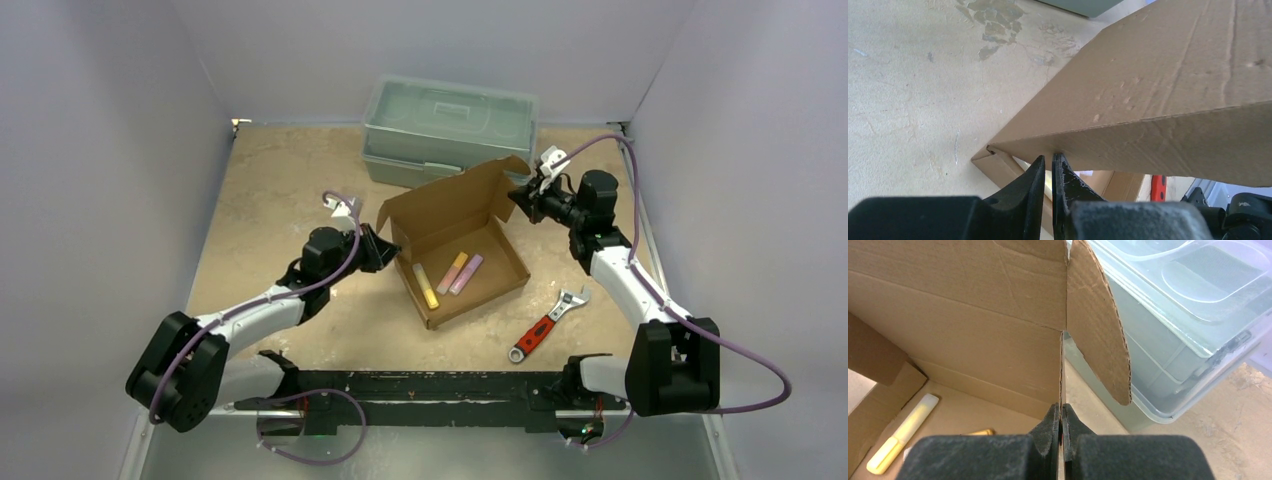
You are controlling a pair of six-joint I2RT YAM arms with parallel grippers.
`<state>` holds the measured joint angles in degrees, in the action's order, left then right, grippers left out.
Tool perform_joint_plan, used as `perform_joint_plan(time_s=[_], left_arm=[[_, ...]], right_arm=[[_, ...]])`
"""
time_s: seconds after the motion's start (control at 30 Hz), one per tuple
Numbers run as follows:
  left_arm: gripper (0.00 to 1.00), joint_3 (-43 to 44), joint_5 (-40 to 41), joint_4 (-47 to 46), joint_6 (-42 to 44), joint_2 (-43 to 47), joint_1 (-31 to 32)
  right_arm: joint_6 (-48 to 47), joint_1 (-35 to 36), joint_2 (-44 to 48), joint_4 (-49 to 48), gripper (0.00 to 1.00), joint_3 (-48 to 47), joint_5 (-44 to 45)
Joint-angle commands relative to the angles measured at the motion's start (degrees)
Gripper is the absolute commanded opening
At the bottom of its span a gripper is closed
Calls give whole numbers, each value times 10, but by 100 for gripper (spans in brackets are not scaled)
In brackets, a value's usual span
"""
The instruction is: Fold the paper box
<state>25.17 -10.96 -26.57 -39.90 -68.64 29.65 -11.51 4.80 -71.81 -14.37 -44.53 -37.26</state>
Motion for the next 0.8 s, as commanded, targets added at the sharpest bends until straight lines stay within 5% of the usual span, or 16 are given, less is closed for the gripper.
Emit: perform_joint_plan(time_s=[0.0, 0.77], left_arm=[[10, 11, -7, -32, 4, -6, -1], [26, -29, 47, 174, 37, 220, -2]], right_arm=[[-22, 1, 21, 19, 0, -12, -42], [-81, -15, 25, 67, 0, -15, -59]])
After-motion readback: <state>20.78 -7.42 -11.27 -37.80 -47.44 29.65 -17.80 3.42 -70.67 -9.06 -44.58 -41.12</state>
